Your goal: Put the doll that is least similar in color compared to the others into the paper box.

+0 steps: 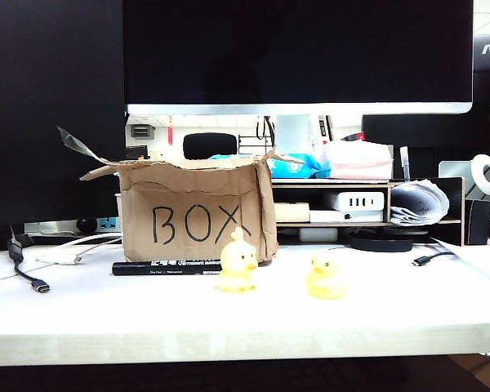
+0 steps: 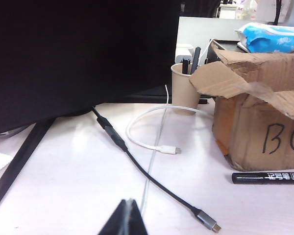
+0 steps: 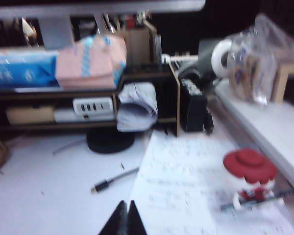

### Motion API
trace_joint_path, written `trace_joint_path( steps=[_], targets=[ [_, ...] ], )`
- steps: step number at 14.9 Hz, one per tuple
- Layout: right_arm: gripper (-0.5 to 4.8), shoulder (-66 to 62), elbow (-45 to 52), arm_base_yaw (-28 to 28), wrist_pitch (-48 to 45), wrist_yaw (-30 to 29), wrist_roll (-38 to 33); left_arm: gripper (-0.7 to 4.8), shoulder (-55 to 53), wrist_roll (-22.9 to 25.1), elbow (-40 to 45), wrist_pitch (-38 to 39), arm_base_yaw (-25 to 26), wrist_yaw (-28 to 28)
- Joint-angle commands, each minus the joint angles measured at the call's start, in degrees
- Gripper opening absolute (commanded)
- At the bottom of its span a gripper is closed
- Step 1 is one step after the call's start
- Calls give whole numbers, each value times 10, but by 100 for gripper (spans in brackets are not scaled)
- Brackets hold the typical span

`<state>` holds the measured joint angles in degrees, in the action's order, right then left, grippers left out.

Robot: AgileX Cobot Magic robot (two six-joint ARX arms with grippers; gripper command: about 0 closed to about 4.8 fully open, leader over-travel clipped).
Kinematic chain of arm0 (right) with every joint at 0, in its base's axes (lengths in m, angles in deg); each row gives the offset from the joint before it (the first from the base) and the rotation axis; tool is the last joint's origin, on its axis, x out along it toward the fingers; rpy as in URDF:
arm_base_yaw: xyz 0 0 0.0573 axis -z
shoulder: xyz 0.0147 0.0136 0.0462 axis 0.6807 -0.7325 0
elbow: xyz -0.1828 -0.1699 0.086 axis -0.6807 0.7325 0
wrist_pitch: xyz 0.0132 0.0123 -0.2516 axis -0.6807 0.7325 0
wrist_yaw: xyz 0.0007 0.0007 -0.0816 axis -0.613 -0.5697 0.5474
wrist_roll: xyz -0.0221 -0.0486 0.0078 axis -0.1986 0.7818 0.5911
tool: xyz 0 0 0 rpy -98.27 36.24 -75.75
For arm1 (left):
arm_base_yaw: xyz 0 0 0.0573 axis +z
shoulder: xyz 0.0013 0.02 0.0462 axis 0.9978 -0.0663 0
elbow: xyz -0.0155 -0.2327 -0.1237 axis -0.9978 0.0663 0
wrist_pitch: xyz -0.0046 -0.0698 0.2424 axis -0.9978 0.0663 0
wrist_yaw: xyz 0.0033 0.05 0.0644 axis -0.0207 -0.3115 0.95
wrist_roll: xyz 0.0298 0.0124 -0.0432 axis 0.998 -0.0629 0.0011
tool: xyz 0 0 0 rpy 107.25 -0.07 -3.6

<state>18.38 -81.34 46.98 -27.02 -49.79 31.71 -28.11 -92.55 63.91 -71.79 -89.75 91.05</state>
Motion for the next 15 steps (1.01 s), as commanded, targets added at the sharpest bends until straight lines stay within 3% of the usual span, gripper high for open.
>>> trace_joint_path(
  steps=[1, 15],
  targets=[
    [-5, 5, 2, -15, -6, -2, -3, -5, 0, 0, -1, -7, 0, 0],
    [-5, 5, 2, -32, -10, -1, -2, -5, 0, 0, 0, -7, 0, 0]
  ],
)
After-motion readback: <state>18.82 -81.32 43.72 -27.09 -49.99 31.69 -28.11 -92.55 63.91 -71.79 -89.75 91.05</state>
